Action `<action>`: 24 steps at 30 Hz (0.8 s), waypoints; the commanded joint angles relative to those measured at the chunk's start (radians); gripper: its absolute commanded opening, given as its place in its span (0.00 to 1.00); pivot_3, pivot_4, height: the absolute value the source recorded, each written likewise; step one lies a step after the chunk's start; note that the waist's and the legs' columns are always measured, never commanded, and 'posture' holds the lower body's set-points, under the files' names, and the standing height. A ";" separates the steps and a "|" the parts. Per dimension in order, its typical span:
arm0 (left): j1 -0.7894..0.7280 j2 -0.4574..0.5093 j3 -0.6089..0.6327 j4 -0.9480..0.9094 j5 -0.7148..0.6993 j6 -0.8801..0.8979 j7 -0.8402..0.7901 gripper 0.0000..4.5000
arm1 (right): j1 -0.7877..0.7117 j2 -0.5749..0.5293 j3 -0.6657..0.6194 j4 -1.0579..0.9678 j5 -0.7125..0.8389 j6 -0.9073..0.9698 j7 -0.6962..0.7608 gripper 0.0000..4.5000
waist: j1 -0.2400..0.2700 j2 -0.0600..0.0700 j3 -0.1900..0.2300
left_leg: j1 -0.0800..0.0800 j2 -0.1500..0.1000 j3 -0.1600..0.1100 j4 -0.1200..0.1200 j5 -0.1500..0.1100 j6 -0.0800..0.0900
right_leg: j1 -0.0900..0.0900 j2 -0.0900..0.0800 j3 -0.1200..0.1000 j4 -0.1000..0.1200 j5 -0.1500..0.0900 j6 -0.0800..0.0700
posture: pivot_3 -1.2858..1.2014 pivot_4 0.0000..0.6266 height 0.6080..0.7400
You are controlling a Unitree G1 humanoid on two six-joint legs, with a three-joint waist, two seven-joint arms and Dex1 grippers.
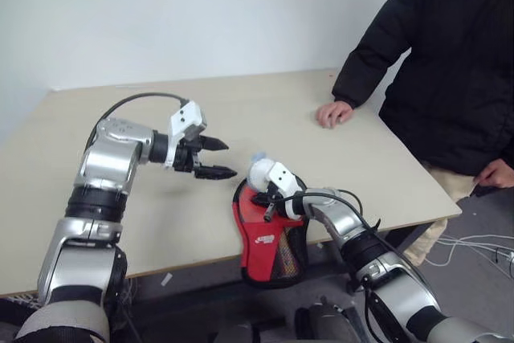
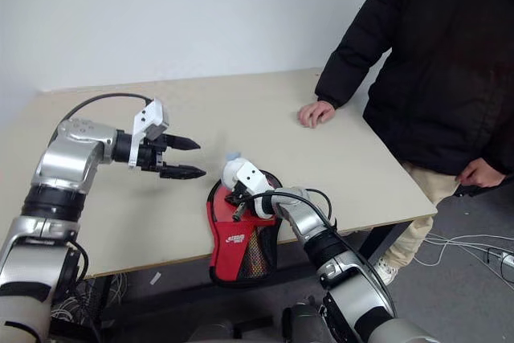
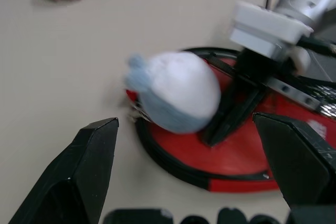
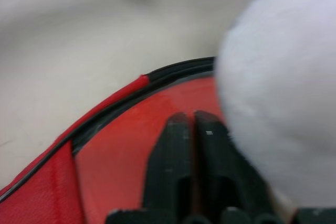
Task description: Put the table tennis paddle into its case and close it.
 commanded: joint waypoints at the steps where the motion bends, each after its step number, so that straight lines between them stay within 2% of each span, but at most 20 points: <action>1: 0.050 0.027 0.041 -0.099 -0.040 0.006 0.037 1.00 | 0.063 -0.050 0.036 -0.002 -0.022 0.081 0.031 0.33 | 0.000 0.000 0.000 | 0.000 0.000 0.000 0.000 0.000 0.000 | 0.000 0.000 0.001 0.000 0.000 0.000 | 0.52 0.00 1.00; 12: 0.210 0.038 0.116 -0.222 -0.119 0.063 0.160 1.00 | 0.124 -0.154 0.055 -0.206 -0.005 0.177 0.096 0.98 | 0.001 0.001 0.000 | 0.000 -0.003 -0.001 0.000 0.000 0.001 | 0.000 0.001 0.006 0.000 -0.001 0.002 | 0.52 0.00 1.00; 24: 0.362 0.000 0.111 -0.358 -0.183 0.086 0.271 1.00 | 0.168 -0.345 0.043 -0.504 0.072 0.328 0.213 0.99 | 0.005 0.001 0.001 | -0.003 -0.007 0.000 -0.001 -0.004 0.006 | -0.003 -0.002 0.007 0.000 -0.003 0.005 | 0.52 0.00 1.00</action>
